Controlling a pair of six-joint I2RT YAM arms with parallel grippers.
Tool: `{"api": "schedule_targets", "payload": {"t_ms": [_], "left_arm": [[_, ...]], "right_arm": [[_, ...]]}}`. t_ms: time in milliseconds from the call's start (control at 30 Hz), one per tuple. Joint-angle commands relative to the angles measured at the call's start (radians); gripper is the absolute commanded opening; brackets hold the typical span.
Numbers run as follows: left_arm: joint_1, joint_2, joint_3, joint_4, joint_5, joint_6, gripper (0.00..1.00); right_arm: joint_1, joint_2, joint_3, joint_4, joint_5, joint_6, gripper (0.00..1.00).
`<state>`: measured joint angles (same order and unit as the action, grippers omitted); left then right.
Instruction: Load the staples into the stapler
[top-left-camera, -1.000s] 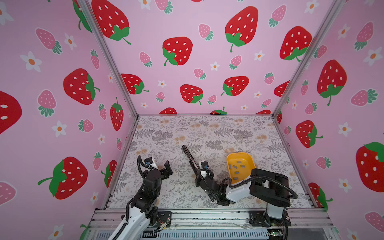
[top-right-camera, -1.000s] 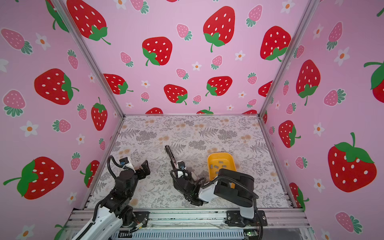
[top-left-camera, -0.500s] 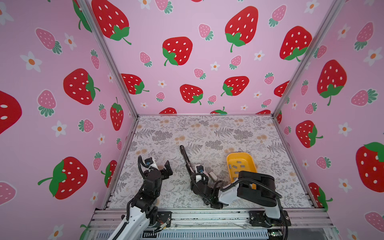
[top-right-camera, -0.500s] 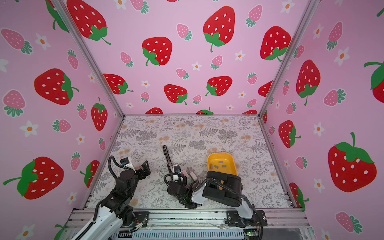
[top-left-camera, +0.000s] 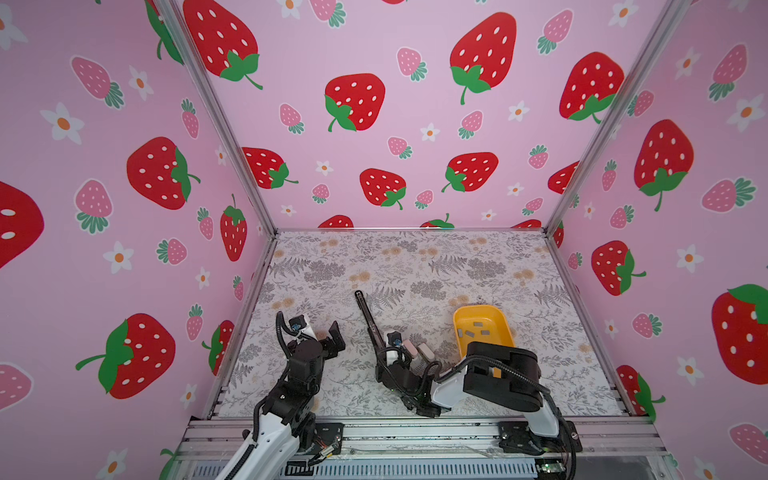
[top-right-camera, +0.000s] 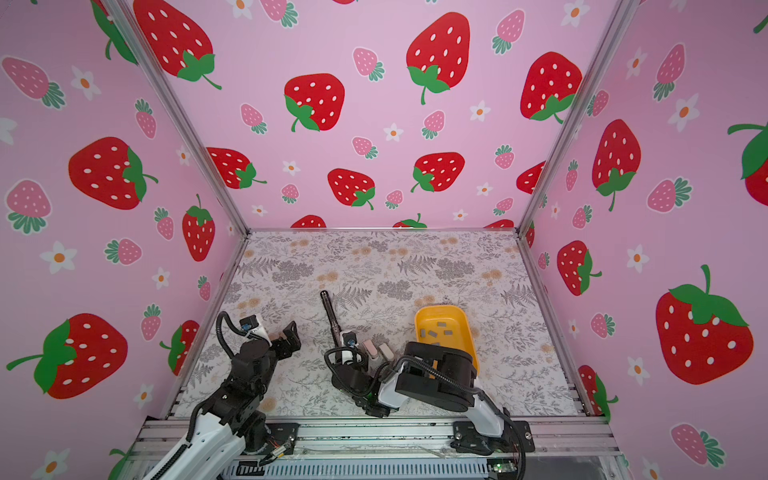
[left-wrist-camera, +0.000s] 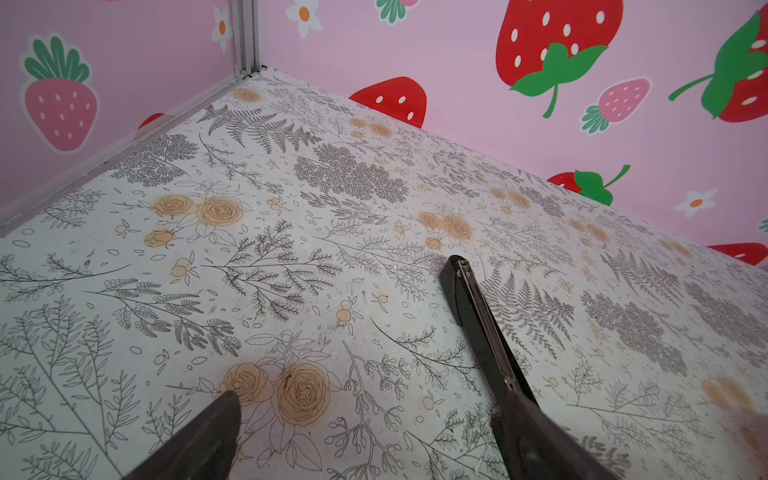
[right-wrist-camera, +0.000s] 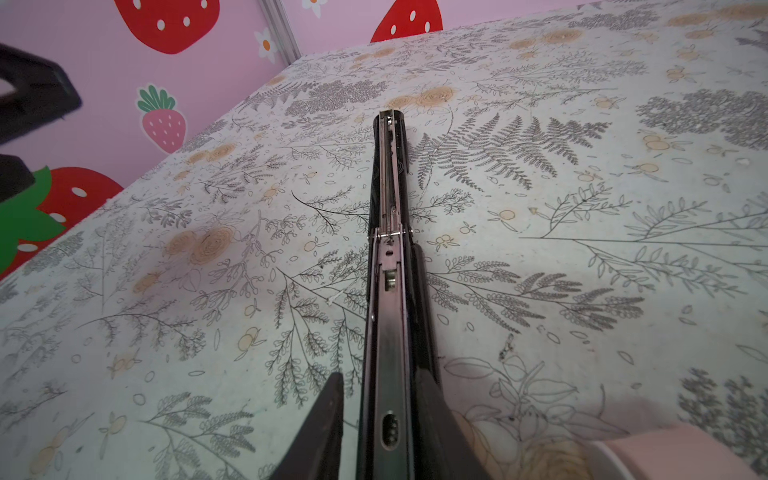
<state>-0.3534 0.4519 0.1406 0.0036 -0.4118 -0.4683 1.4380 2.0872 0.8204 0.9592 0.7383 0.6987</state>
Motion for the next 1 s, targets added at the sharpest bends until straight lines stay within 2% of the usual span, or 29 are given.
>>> {"api": "schedule_targets", "payload": {"t_ms": [0,133,233,333,433,500,567,667,767,867,967], "left_arm": [[0.003,0.013,0.002,0.024,-0.031,-0.011,0.99],[0.003,0.034,0.008,0.028,-0.028,-0.010,0.99],[0.003,0.045,0.011,0.032,-0.024,-0.008,0.99],[0.003,0.048,0.009,0.041,-0.010,0.000,0.99],[0.002,0.044,0.000,0.056,0.009,0.011,0.99],[0.003,0.041,-0.004,0.068,0.024,0.018,0.99],[0.002,0.040,-0.007,0.074,0.030,0.022,0.99],[0.004,0.038,-0.010,0.078,0.038,0.027,0.99],[0.003,0.036,-0.018,0.119,0.113,0.080,0.99],[0.002,0.031,-0.033,0.220,0.260,0.178,0.99],[0.001,0.029,0.037,0.195,0.292,0.232,0.99]], "right_arm": [[0.004,-0.037,-0.042,0.097,-0.021,0.005,0.42],[0.004,-0.109,-0.079,0.107,-0.026,-0.028,0.44],[0.005,-0.219,-0.130,0.108,0.001,-0.084,0.47],[0.001,-0.366,-0.194,0.108,0.051,-0.177,0.56],[-0.007,-0.516,-0.249,0.103,0.074,-0.327,0.63],[-0.023,-0.623,-0.298,0.090,0.086,-0.401,0.65],[-0.088,-0.727,-0.359,0.081,0.045,-0.456,0.67],[-0.198,-0.899,-0.423,-0.059,-0.048,-0.495,0.70],[-0.311,-1.053,-0.493,-0.168,-0.155,-0.564,0.68],[-0.357,-1.213,-0.582,-0.200,-0.237,-0.696,0.69],[-0.378,-1.341,-0.649,-0.218,-0.294,-0.775,0.72]]}}
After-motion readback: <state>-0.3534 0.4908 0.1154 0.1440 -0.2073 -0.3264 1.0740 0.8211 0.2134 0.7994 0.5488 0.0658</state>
